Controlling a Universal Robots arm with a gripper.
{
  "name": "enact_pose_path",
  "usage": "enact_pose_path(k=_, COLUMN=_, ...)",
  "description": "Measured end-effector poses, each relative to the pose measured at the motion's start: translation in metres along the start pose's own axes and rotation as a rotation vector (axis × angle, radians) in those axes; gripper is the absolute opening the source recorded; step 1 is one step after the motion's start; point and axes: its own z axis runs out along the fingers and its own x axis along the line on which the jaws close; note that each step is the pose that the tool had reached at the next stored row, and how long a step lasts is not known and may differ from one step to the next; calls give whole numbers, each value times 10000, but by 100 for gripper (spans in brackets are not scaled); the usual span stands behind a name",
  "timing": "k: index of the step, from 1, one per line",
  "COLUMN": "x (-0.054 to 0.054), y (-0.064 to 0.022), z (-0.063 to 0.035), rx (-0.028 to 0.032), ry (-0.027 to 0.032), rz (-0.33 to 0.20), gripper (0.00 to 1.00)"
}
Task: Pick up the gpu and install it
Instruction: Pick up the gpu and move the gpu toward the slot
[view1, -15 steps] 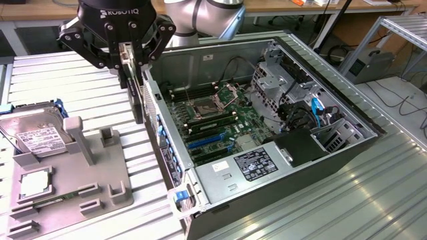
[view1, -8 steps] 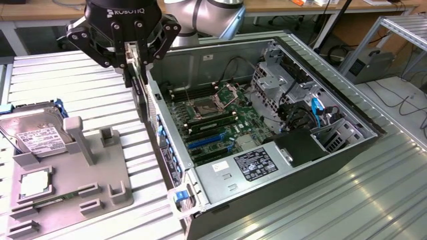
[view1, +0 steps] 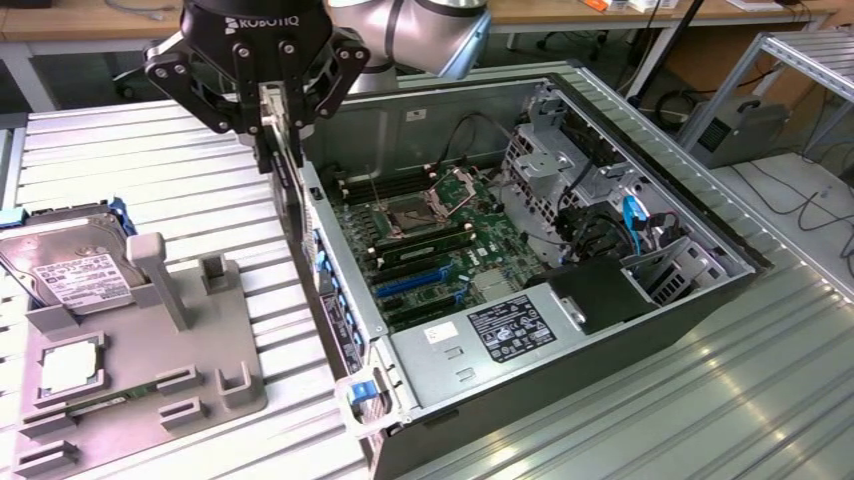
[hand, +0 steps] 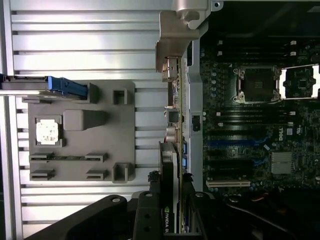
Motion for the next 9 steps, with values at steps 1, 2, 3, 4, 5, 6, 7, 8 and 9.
enact_pose_path(k=1, x=-5, y=1, z=0, rx=1, ry=0, rz=0, gripper=27)
enact_pose_path(k=2, x=-10, y=1, z=0, rx=0, ry=0, rz=0, gripper=27)
enact_pose_path(k=3, x=-14, y=1, z=0, rx=0, ry=0, rz=0, gripper=27)
enact_pose_path(k=4, x=-18, y=2, z=0, rx=1, ry=1, rz=0, gripper=27)
enact_pose_path(k=5, x=-24, y=2, z=0, rx=1, ry=1, rz=0, gripper=27)
enact_pose_path(k=6, x=-31, y=3, z=0, rx=1, ry=0, rz=-1, gripper=27)
enact_pose_path(k=7, x=-38, y=4, z=0, rx=1, ry=1, rz=-1, gripper=27)
enact_pose_path(k=8, x=-44, y=5, z=1, rx=1, ry=1, rz=0, gripper=27)
enact_pose_path(k=9, x=-58, y=6, z=1, rx=0, ry=1, rz=0, gripper=27)
